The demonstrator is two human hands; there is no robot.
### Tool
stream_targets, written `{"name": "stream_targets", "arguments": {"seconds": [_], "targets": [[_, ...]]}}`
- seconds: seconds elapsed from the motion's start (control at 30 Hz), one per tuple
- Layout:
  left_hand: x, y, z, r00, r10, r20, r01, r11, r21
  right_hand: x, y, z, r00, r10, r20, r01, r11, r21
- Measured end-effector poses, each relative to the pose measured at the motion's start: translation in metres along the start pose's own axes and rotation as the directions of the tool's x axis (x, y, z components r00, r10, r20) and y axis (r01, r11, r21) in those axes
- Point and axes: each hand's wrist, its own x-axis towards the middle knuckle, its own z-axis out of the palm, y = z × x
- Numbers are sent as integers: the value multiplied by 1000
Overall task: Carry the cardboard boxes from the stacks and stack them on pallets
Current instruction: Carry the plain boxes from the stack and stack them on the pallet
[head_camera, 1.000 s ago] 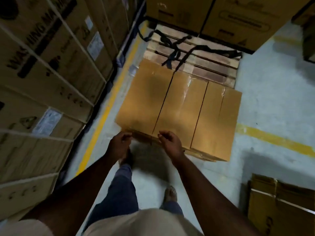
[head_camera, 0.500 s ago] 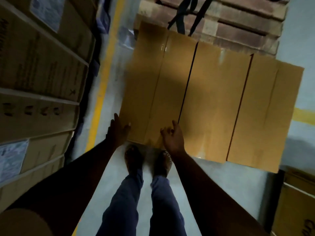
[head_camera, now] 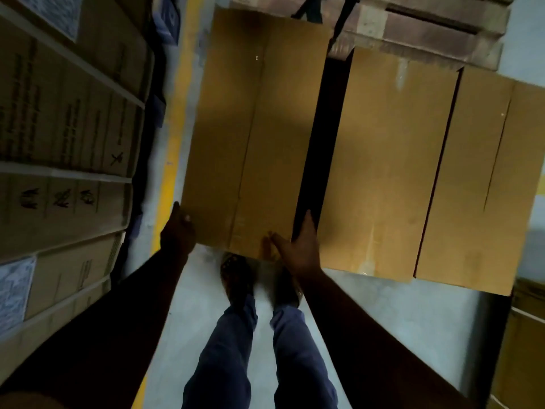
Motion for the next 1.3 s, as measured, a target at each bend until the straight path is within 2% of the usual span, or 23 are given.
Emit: {"name": "stream_targets", "arguments": {"seconds": [0.07,0.13,0.2,0.3,0.37,0.43,0.57,0.7,0.83,0.9,0.97,1.03,1.13,1.17,1.3], "targets": [[-4,1,-11,993,71,95,-58,990,-131,-2,2,3,981,-16,193,-11,990,140],[-14,10,-25,969,121,216,-60,961,-268,1,9,9,976,-36,213,-5,982,190],[-12,4,-30,966,82,245,14,930,-367,-6,11,11,983,-38,180,-11,965,261],[-15,-21,-30,970,75,232,44,882,-470,-33,4,-3,992,-81,98,47,950,310],[-57,4,-48,979,48,200,64,852,-519,-54,0,-19,989,-134,61,106,938,331],[-108,29,-71,974,85,208,49,825,-563,-81,-5,-37,980,-188,72,151,924,351],[-191,31,-107,969,190,158,-52,782,-621,-157,-11,-65,971,-233,55,201,918,343],[-284,32,-137,951,287,116,-161,779,-605,-259,0,-101,982,-191,8,173,906,387],[-384,36,-138,913,409,13,-326,746,-580,-346,30,-146,964,-267,-19,249,867,432],[-431,42,-126,873,489,4,-410,737,-538,-373,59,-176,956,-289,-50,280,850,446],[-478,45,-102,831,552,66,-441,726,-527,-401,102,-209,941,-309,-137,337,825,453],[-522,47,-71,812,565,147,-421,742,-522,-436,148,-249,924,-311,-223,382,796,469],[-601,43,-9,745,621,242,-404,710,-577,-508,233,-310,889,-318,-330,445,773,453],[-625,45,8,744,608,276,-370,720,-587,-529,257,-326,881,-310,-359,453,775,441],[-759,38,70,660,625,418,-347,746,-568,-631,371,-370,849,-253,-464,452,802,390]]}}
